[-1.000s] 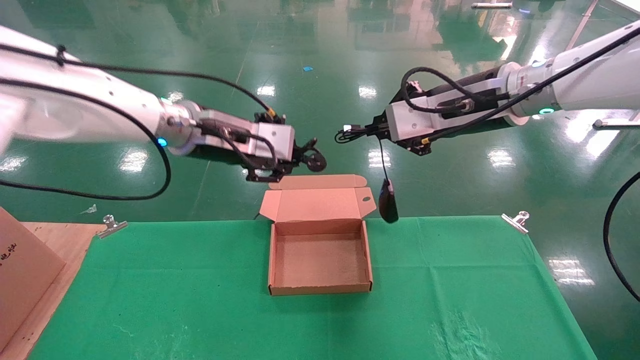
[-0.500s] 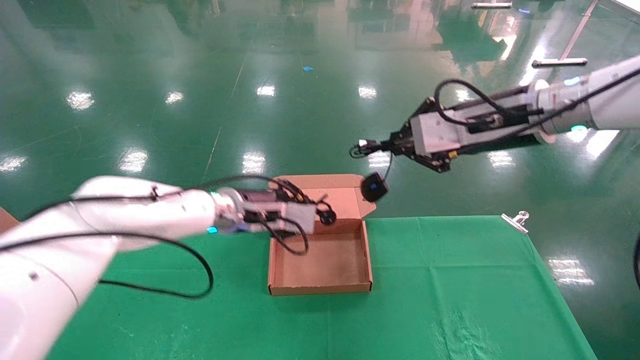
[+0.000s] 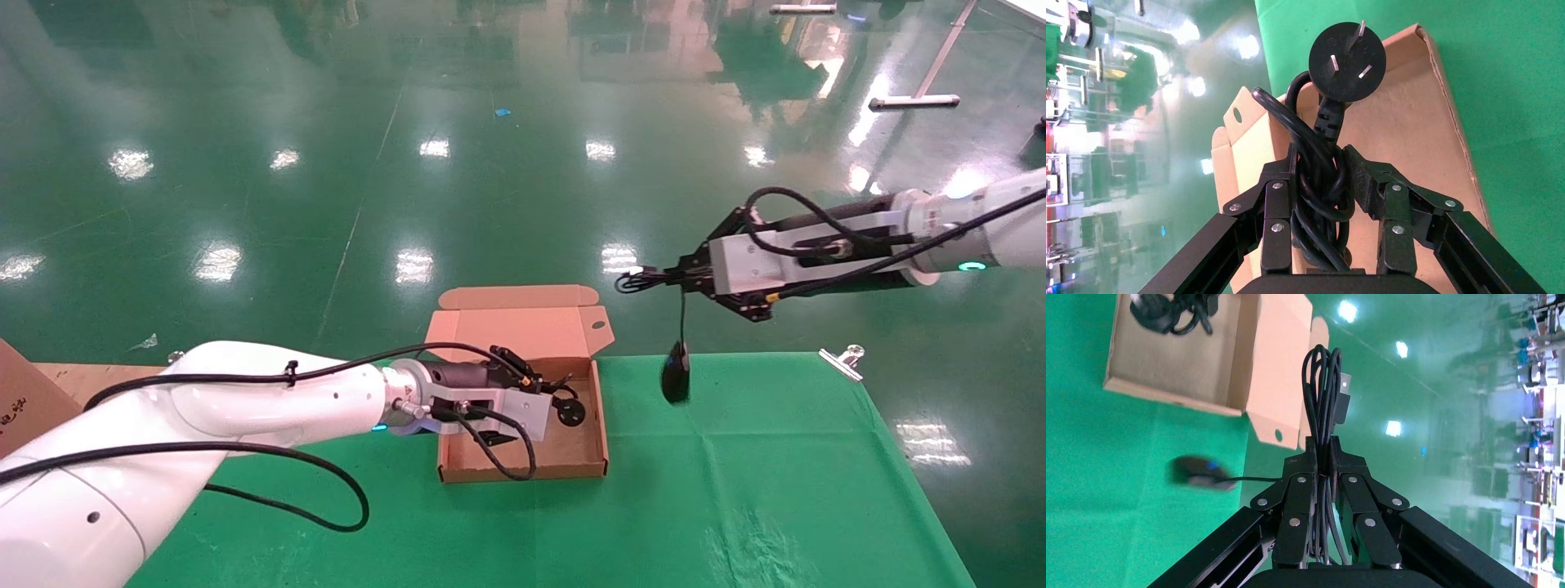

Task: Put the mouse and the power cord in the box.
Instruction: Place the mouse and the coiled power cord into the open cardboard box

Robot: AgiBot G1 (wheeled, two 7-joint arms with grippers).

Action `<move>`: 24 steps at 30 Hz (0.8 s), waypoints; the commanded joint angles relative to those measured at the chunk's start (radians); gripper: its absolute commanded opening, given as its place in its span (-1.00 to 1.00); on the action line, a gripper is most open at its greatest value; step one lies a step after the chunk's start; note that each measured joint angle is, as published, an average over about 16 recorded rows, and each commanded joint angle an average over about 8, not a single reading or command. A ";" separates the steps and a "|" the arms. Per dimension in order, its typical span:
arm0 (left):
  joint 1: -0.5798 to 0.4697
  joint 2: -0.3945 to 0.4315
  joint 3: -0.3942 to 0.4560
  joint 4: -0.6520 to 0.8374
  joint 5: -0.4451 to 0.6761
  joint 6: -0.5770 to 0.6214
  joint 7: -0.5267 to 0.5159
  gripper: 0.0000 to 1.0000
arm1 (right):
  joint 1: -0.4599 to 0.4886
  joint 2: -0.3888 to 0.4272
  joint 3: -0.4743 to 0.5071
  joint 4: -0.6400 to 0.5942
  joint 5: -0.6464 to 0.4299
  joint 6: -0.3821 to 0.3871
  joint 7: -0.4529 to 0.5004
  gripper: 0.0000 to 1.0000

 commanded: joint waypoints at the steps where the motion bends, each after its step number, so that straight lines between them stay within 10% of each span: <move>1: 0.005 -0.001 0.015 -0.007 -0.017 -0.016 0.000 0.99 | -0.005 0.006 0.000 0.001 0.001 0.006 -0.004 -1.00; 24: -0.024 -0.004 0.103 0.031 -0.209 -0.115 0.016 1.00 | -0.013 -0.077 0.003 0.015 0.004 -0.016 0.017 -1.00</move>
